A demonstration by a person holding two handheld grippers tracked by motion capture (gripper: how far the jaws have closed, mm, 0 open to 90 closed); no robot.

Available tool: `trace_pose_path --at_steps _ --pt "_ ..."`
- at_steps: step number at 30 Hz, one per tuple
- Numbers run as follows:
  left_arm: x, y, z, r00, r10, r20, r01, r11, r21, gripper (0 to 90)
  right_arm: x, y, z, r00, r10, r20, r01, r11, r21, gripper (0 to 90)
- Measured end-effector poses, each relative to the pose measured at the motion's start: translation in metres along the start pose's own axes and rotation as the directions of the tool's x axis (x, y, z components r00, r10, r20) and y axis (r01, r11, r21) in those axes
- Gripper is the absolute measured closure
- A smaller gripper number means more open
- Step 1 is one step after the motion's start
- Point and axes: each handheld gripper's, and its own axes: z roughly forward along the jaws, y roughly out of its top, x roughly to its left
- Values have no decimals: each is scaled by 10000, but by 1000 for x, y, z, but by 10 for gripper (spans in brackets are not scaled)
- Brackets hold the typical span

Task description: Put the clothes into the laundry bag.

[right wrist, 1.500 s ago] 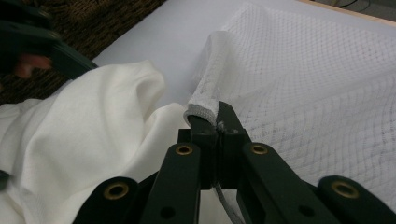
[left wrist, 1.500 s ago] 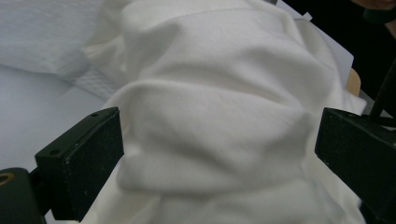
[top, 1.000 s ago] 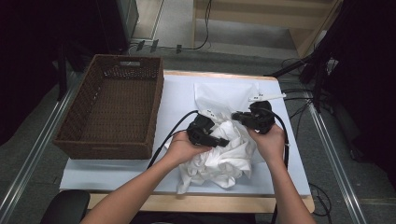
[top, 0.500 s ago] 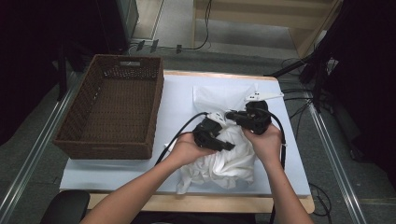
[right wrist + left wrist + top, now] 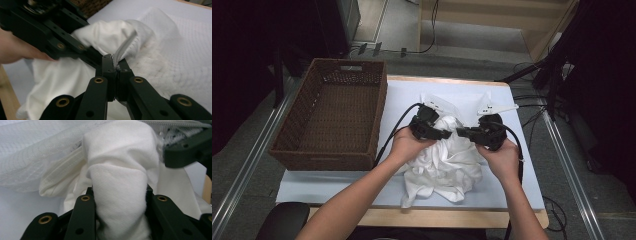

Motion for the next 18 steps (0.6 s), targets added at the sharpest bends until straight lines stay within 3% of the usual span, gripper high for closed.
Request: trace_pose_path --at_steps 3,8,9,11,13,14,18 --pt "-8 0 14 9994 338 123 -342 9989 321 691 2 2 -2 9999 53 -160 -59 9994 -344 900" --pt "-18 -4 39 9957 767 525 -806 9937 772 686 4 3 -2 9995 -58 -319 43 9988 -481 900" --pt "-17 -3 42 9962 705 513 -742 9945 746 684 6 3 -1 9989 -175 -428 154 9987 -478 900" --pt "-11 -2 44 9984 173 536 -206 9978 628 670 8 3 1 9976 -501 -481 490 9985 -242 900" --pt "0 -2 41 9952 -492 847 449 9976 519 655 7 1 3 9980 -448 -439 442 9989 -147 900" --pt "4 -3 39 9936 -612 951 580 9977 362 639 4 -1 3 9984 -368 -436 363 9993 -110 900" --pt "7 -3 27 9937 -378 1059 346 9989 324 520 -2 -4 2 9991 -254 -335 251 9996 -99 900"
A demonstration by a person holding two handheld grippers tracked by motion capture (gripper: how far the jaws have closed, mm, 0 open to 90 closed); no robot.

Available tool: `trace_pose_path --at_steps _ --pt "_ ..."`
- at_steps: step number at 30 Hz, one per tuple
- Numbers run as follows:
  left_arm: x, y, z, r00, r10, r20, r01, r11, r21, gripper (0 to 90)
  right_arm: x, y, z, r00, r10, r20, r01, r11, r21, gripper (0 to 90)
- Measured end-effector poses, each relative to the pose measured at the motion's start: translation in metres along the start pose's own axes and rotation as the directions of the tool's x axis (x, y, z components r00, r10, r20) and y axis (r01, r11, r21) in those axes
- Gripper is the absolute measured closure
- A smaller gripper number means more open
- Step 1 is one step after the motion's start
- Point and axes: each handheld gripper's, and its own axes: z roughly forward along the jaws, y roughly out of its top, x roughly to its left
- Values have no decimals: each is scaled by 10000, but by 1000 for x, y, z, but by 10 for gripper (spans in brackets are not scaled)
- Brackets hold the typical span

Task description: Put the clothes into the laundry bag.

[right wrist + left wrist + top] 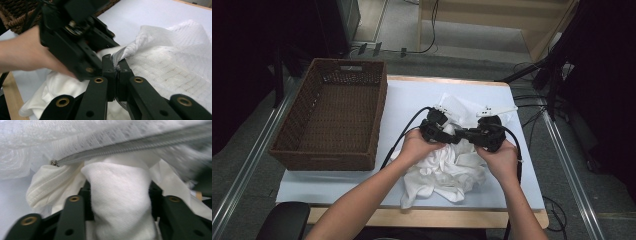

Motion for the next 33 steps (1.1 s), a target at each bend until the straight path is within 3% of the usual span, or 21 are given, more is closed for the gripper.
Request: trace_pose_path --at_steps 4,7,9,12,15,17,20,23,26,30,33 --pt "-6 -1 -16 9991 374 178 -374 9993 30 360 -2 0 -3 9999 -16 130 17 9999 -101 900" --pt "-6 -5 -35 9981 204 586 -192 9996 -214 234 -4 0 -4 9998 -9 214 10 10000 -72 900" --pt "-5 -14 -50 9967 -31 812 76 9984 -557 213 -5 -1 -5 9996 58 284 -57 10000 -53 900" --pt "-3 -30 -61 9960 -280 848 327 9980 -546 204 -6 0 -6 9993 109 348 -105 9999 -120 900" --pt "-2 -48 -56 9984 -239 518 248 9995 -181 206 -5 1 -6 9992 117 390 -113 9999 -113 900" --pt "0 -56 -47 9975 -411 574 417 9991 -85 214 -3 1 -4 9992 107 378 -103 9999 -119 899" --pt "0 -61 -31 9957 -514 768 544 9978 -377 321 0 3 -1 9994 29 356 -27 10000 -58 899" --pt "-3 -59 -14 9981 -423 458 446 9977 -508 487 4 4 2 9995 -100 306 101 9999 -10 899" --pt "-3 -58 -4 9976 -604 348 627 9955 -712 666 8 6 6 9994 -232 240 230 9997 107 899" --pt "-8 -57 -9 9992 -273 296 295 9968 -748 754 17 10 10 9983 -573 139 570 9982 172 899" --pt "-14 -54 -29 9992 0 397 37 9958 -918 768 19 12 9 9981 -609 5 609 9981 -23 899"
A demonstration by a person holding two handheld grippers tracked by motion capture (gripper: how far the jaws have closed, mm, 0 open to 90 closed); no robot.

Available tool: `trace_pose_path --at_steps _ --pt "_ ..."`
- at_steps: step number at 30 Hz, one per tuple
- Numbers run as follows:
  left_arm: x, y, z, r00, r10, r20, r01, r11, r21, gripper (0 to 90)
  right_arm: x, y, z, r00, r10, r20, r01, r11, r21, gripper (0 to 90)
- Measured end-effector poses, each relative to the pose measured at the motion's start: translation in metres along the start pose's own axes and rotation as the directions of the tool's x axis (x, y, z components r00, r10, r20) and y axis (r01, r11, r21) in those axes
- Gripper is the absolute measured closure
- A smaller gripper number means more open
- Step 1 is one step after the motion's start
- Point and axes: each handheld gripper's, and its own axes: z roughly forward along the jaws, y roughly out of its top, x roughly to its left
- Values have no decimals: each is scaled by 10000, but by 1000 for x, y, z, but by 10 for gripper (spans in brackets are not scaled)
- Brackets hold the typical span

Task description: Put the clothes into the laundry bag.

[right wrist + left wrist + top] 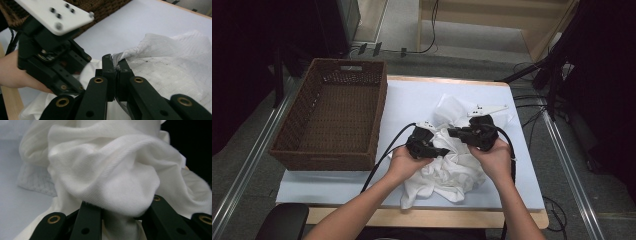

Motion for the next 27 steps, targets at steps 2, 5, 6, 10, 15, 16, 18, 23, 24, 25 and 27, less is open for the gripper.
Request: trace_pose_path --at_steps 2,5,6,10,15,16,18,23,24,25,27 --pt "-4 5 -18 9998 209 19 -209 9996 -209 771 3 3 -2 9998 -21 -214 17 9998 -191 900" --pt "-13 13 -48 9973 699 -235 -703 9974 -170 771 13 10 -6 9984 -240 -518 206 9976 -654 900" --pt "-16 16 -57 9953 884 -389 -887 9960 -74 771 16 12 -7 9976 -326 -605 274 9961 -837 900" --pt "-15 22 -77 9960 747 -484 -717 9955 612 768 27 18 -9 9957 -489 -789 402 9933 -1081 899" --pt "-9 15 -54 9939 793 -761 -683 9880 1382 766 26 12 6 9973 -414 -603 393 9986 -364 899" --pt "-7 14 -47 9945 758 -727 -649 9878 1417 766 24 10 9 9978 -274 -607 259 9994 -244 899" --pt "-4 13 -34 9935 805 -804 -670 9851 1586 765 19 5 15 9983 4 -580 -8 10000 -63 899" --pt "4 14 -8 9977 415 -527 -332 9881 1500 766 14 1 20 9986 102 -526 -96 9999 117 899" --pt "5 15 -3 9982 365 -478 -288 9880 1519 766 13 0 21 9986 130 -515 -124 9998 122 900" --pt "6 16 -1 9979 434 -472 -353 9864 1603 766 12 -1 21 9986 214 -490 -207 9997 147 900" --pt "9 16 5 9979 346 -557 -255 9875 1555 765 10 -2 21 9973 290 -675 -285 9996 84 900"
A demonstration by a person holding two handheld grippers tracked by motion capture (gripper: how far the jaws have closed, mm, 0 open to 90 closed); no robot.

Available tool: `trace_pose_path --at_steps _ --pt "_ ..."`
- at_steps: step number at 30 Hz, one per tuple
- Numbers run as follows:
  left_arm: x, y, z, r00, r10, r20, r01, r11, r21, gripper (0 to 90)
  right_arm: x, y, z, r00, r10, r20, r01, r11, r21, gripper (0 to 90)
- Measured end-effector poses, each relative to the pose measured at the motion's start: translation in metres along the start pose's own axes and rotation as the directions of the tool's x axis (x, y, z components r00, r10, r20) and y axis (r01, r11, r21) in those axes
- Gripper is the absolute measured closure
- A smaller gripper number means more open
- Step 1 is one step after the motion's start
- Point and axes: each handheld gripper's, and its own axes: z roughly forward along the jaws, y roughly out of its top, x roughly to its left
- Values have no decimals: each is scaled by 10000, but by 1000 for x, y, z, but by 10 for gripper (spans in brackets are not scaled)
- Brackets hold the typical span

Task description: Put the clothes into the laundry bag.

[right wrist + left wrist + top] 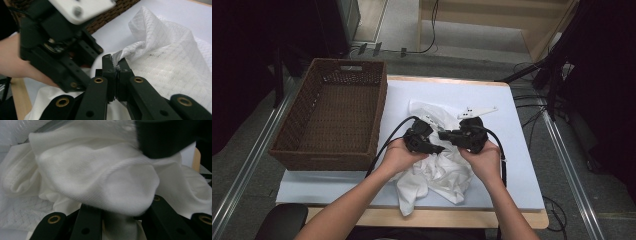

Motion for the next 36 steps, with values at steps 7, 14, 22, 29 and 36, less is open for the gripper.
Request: trace_pose_path --at_steps 7,14,22,29,36 --pt "22 0 5 9948 -1017 -16 1016 9941 -388 759 0 -2 -2 9955 37 -947 -44 10000 -76 900" --pt "22 -1 3 9972 -734 -134 723 9950 -683 707 -3 -3 -5 9981 2 -608 -8 9999 -102 900" --pt "16 -4 -37 9992 -238 316 255 9983 -529 442 -13 -8 -11 9998 21 201 -19 10000 -89 900" --pt "24 -3 -60 9981 -601 154 618 9851 -1603 373 -18 -7 -19 9990 213 397 -200 9993 -314 899" --pt "48 -2 -23 9917 -1173 -524 1052 9757 -1924 346 -16 -4 -18 9993 133 352 -121 9993 -346 899"
